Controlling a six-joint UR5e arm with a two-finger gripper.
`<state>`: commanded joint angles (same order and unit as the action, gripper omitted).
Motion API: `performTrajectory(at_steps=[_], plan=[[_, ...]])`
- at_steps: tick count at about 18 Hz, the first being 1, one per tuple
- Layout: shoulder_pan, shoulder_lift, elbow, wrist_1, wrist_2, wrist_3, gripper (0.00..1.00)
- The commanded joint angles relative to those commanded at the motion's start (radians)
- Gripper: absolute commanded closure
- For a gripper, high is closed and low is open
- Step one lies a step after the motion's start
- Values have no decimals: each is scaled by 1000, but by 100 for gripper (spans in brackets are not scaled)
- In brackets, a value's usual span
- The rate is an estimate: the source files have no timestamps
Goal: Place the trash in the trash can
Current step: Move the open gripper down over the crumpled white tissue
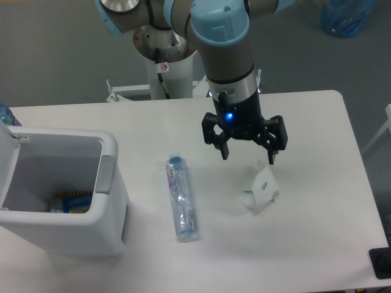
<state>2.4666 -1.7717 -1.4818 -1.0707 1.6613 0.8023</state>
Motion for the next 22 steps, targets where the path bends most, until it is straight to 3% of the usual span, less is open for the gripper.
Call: performTrajectory(at_steps=[10,15,22], plan=[[-2,-11,6,9,-8,-18,0],[-5,-32,-8,75,-3,-46,0],[5,-61,-72,77,0,-31,0]])
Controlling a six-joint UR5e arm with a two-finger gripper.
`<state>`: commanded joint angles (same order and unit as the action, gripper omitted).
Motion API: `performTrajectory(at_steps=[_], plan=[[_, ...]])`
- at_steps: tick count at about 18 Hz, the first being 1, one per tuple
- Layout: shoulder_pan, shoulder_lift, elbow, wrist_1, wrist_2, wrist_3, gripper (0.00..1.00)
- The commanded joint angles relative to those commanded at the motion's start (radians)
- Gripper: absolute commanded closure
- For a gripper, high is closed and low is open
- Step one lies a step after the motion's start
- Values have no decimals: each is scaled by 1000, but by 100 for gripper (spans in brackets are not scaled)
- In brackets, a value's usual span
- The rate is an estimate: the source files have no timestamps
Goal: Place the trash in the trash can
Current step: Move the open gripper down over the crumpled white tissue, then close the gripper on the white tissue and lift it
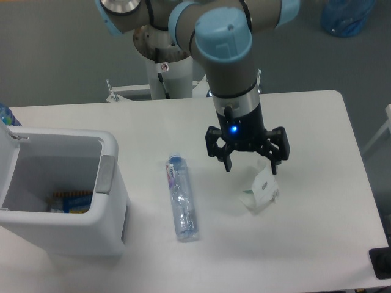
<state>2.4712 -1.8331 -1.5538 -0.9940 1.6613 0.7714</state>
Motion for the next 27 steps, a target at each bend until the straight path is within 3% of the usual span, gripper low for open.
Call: performTrajectory(at_steps=[7,18,23,25,27], plan=[[54,-84,-48,11,73,178,0],[75,-193,-91,52,80,187,0],[75,-204,-108,91,80,187,0],[75,-206,-106,91,80,187,12],[77,-206,-103,86,81,186,38]])
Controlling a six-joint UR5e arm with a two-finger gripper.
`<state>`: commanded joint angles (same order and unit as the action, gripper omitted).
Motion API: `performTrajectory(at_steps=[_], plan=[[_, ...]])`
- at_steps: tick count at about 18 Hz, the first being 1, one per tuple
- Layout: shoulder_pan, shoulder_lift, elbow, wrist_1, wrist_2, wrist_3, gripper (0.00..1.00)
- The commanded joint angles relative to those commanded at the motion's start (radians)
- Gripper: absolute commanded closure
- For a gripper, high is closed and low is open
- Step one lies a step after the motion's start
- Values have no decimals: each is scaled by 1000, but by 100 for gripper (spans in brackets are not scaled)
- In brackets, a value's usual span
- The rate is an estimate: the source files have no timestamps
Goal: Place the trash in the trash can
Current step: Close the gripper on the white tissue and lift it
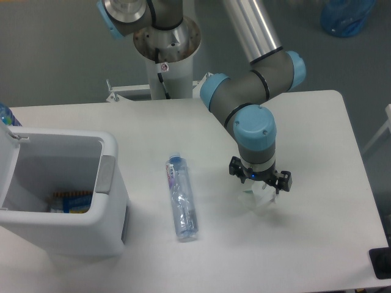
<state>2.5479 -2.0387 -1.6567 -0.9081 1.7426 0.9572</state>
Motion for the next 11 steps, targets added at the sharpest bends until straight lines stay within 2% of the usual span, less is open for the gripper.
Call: performTrajectory(at_steps=[4,5,11], plan=[[5,3,5,-5,-2,-3,97],[6,5,8,-5,-3,-3,100],[14,15,6,-11,-11,-9,100]])
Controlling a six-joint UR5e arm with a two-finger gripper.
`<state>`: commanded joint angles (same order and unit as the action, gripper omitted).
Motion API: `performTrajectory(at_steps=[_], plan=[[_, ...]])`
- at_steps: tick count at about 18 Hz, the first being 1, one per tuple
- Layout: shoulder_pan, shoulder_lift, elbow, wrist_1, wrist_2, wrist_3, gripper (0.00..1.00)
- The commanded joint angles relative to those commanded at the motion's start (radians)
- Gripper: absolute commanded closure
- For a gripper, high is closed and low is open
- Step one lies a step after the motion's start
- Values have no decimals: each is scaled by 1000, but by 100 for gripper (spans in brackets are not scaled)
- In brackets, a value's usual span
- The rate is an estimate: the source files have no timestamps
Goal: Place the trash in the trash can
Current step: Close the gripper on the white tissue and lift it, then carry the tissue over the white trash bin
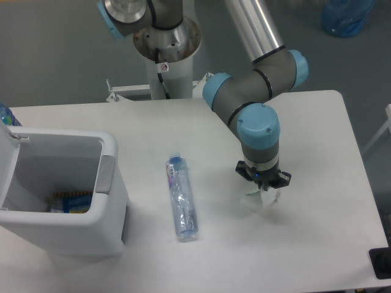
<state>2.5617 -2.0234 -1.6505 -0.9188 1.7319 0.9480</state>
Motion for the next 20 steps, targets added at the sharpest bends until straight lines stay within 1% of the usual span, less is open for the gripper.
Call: performTrajectory(at_steps=[2,4,5,6,8,10,13,17,18,20], plan=[[2,8,2,-2,-5,-3,100],[3,41,6,-2,-32,-44,100],[3,60,20,-2,-72,-75,100],[5,74,52,-3,-157,-119,100],[29,100,87,-5,-280,-210,100],[29,124,129,-5,-359,-297,100],[18,127,190,-3,-425,-418,100],[-9,137,276,5,-495,-648,100],[-23,147,291,5,-495,-699,100],[-55,167,299,6,-500,-765,100]])
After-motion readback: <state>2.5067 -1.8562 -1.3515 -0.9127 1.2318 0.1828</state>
